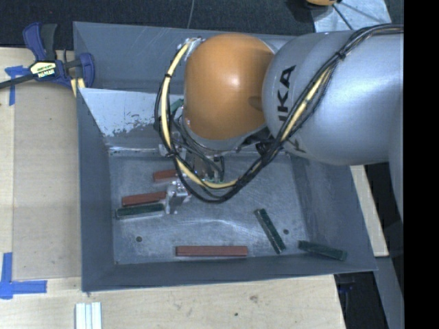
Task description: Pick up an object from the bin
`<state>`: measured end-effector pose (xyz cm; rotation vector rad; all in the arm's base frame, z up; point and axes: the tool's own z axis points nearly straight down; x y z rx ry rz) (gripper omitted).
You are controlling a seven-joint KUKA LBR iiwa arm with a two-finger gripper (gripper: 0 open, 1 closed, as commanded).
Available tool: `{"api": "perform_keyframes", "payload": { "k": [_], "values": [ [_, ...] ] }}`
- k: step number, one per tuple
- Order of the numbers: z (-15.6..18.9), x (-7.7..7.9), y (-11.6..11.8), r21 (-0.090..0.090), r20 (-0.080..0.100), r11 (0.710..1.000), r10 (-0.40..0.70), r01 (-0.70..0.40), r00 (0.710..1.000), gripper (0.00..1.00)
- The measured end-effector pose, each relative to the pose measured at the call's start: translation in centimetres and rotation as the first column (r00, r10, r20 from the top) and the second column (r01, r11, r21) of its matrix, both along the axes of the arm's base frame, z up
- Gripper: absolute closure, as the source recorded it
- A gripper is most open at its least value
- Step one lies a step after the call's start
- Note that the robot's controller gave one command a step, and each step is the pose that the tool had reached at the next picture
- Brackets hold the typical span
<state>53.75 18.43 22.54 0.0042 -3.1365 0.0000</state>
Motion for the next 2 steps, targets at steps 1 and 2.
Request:
{"api": "perform_keyframes", "payload": {
  "k": [1, 2],
  "values": [
    [0.4, 0.2, -0.1, 0.001, 0.008, 1.0, -0.003, 0.003, 1.0, 0.0],
    [-3.5, 1.3, -0.6, 0.003, 0.016, 0.999, 0.045, -0.045, 0.999, 0.0]
  ]
}}
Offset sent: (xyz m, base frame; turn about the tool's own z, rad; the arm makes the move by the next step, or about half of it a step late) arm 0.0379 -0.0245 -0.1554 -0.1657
